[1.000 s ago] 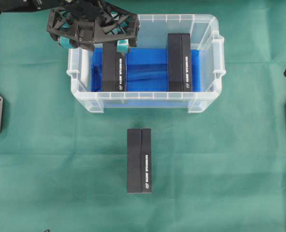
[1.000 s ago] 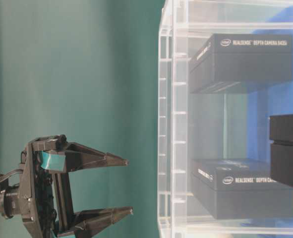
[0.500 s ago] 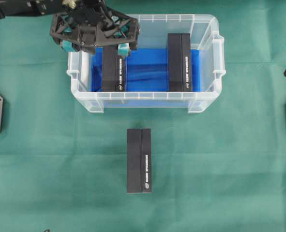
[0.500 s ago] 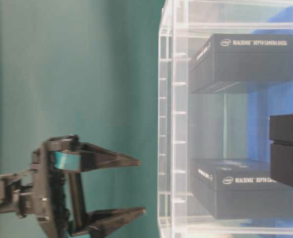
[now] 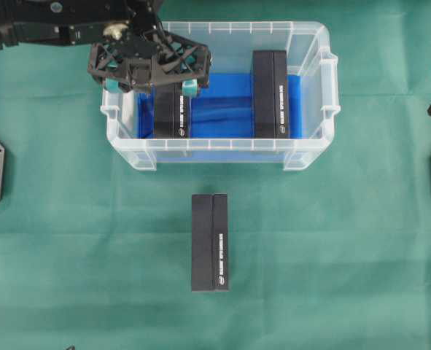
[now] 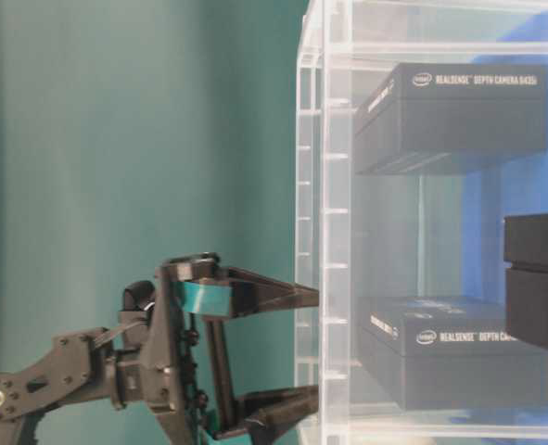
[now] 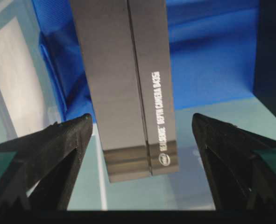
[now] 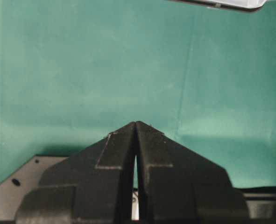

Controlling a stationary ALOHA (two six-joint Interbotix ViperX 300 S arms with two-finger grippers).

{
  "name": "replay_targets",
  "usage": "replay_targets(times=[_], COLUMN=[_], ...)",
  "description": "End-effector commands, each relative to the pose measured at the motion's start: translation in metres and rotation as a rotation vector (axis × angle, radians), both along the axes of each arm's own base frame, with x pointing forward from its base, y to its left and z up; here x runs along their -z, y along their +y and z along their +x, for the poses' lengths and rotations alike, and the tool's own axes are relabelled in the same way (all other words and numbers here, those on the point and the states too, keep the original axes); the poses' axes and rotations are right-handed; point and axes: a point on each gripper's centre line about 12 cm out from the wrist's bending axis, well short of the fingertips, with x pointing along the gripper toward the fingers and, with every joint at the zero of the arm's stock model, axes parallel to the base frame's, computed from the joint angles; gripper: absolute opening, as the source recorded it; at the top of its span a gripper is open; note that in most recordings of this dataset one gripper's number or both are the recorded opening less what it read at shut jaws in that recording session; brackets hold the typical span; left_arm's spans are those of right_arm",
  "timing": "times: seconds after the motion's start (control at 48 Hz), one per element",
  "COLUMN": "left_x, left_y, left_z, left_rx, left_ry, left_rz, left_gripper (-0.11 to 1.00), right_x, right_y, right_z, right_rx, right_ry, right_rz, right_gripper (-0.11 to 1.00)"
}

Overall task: Take the box out of the case with the left arm.
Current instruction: 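Lower the left gripper around the left box and close on it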

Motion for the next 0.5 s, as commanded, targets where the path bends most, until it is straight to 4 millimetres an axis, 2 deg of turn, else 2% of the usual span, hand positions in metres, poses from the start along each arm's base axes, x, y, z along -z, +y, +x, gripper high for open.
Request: replay_targets(times=[0.0,0.271,0.479], left_x=[-0.003,0.022,0.031], left_y=[0.002,0.005,0.007], left_z=[0.000,0.008,0.010], left_rx=[-0.001,-0.001,0.001], left_ry=[-0.017,-0.015,-0.007], left_rz=[0.008,0.008,0.010], left_gripper=[0.97,0.97,0.97], right_x=[-0.004,-0.004,-0.004], right_y=[0.000,0.000,0.000], right_z=[0.001,0.001,0.001], right_rx=[0.001,0.001,0.001], right_ry=[-0.014,-0.014,-0.014], right_rz=[-0.001,0.000,-0.001], right_gripper=[0.00,0.00,0.00])
